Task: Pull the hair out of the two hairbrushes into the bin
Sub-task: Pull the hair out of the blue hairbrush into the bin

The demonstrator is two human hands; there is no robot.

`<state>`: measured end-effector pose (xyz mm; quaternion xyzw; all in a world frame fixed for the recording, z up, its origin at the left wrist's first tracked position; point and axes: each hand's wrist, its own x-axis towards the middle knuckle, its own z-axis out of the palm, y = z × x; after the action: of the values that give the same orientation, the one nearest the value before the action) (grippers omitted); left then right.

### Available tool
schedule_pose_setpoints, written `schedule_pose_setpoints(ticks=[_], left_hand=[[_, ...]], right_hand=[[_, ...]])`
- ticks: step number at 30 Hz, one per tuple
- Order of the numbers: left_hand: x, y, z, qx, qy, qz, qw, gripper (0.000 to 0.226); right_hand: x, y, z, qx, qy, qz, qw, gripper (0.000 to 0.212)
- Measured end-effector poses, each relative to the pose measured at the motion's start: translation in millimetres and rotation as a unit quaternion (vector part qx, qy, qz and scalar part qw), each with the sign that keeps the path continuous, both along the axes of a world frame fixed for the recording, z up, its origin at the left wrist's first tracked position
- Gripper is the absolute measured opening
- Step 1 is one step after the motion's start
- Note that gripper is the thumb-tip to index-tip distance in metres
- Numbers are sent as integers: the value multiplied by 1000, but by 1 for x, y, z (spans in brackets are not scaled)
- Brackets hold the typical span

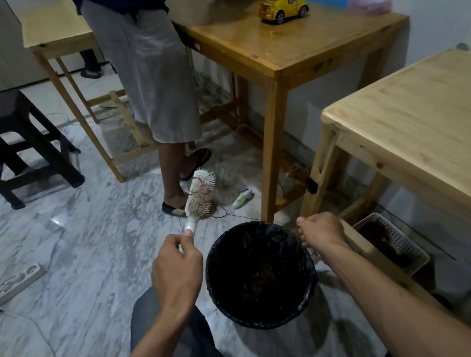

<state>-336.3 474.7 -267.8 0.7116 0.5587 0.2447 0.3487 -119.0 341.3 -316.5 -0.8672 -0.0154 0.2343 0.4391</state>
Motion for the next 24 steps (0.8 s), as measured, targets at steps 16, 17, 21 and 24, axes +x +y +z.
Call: schedule_pose_setpoints(ticks=[16,17,21,24], left_hand=[[5,-28,7,68,4,-90,994,23],[6,-30,6,69,3,-96,993,22],[6,-30,9,64,7,-94,993,24],[2,-20,11,57,-5,-58,997,32]], right_hand=[[-32,16,58,211,120,259,935,34],[-36,18,59,219,116,270,931,25],[-38,26,47,208,58,260,941,10],[-28,17,33,150,38,225,962,17]])
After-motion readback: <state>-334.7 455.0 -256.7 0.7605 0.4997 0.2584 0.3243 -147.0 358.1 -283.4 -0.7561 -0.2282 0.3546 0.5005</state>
